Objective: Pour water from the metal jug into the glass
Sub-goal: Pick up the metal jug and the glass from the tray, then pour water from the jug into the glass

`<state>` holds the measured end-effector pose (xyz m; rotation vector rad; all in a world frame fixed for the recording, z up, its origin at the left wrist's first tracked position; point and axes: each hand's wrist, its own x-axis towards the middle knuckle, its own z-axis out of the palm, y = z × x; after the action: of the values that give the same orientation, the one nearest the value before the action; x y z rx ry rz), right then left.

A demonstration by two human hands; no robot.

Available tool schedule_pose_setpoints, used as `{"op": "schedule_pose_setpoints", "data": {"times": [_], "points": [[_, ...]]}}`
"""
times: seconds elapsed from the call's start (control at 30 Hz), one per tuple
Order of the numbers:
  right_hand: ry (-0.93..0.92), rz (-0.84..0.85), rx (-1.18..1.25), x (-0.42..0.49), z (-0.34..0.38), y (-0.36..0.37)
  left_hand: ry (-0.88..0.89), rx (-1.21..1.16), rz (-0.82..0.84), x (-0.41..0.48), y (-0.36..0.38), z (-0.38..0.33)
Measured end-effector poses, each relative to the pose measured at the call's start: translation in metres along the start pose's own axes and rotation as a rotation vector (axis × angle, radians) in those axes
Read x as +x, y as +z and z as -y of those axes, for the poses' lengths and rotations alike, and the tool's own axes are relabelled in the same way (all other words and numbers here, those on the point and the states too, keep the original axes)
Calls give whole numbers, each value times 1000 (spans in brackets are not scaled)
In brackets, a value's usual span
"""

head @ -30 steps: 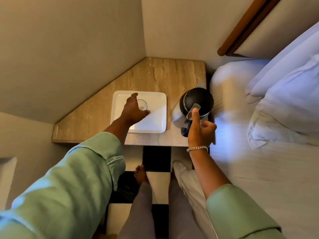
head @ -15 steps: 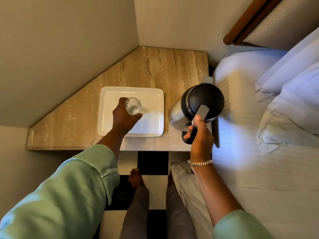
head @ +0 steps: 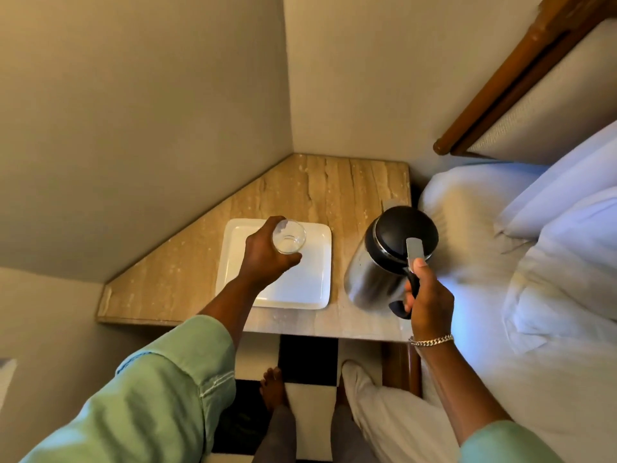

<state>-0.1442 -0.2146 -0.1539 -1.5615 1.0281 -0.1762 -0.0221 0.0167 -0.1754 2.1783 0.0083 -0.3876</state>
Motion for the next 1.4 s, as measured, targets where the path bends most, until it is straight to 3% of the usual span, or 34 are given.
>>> {"op": "schedule_pose_setpoints", "data": {"times": [0.47,0.8,1.4], "points": [[-376,379,-335,-2,140,-22,0,41,42,-20,-55,-79],[-592,543,-699,-32,248,0,11,-37,14,-37,-80,-102],[-747,640,-1203,-61,336,38,10,-133,31,-47,-74,-105]]}}
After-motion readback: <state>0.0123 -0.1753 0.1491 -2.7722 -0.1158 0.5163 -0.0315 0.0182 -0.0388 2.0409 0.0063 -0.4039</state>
